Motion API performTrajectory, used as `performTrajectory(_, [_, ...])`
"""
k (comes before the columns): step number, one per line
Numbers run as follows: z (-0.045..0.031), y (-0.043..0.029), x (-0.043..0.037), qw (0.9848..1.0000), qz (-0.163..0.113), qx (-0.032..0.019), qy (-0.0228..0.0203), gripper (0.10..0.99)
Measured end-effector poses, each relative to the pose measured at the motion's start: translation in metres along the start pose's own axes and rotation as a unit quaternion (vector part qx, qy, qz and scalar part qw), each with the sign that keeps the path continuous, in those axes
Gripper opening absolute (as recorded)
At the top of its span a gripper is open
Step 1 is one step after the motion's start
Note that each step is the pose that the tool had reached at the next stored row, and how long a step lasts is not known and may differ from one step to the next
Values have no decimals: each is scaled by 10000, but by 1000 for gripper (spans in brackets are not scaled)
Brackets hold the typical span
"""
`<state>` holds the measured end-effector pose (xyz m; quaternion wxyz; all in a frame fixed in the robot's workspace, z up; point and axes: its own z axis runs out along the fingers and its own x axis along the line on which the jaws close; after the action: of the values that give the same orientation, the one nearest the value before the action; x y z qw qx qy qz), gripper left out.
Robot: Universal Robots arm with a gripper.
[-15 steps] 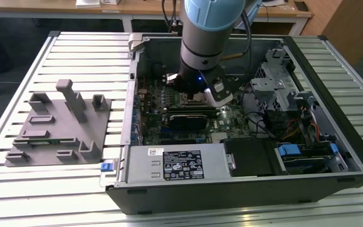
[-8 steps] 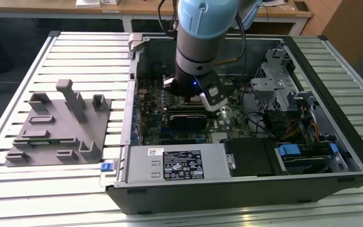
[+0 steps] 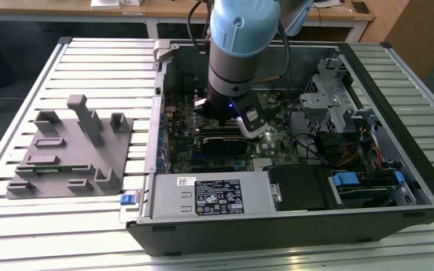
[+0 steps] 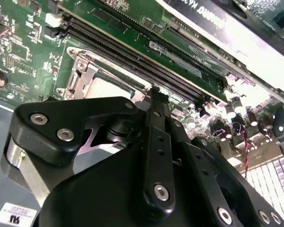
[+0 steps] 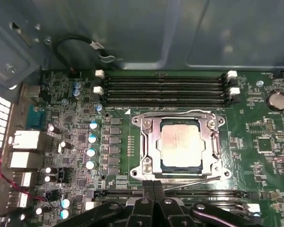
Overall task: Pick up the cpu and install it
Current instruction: 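Install the second cpu locking lever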
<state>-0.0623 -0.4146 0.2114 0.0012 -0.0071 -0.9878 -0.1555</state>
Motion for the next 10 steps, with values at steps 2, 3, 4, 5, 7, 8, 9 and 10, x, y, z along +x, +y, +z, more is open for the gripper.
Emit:
performTrajectory(2, [28,-9,0,10000,1,-9,-1,122])
performTrajectory(3, [32,-11,2,10000,1,-41,0,122])
performTrajectory(4, [34,-12,3,10000,2,-92,1,122])
performTrajectory(5, [36,-13,5,9999,2,-144,1,122])
performTrajectory(7, [38,-23,14,9998,2,-200,2,122])
performTrajectory(8, [40,-32,21,9998,1,-215,2,122])
performTrajectory(9, [42,-41,32,9997,1,-225,3,122])
performTrajectory(10, [45,-49,45,9997,1,-232,3,122])
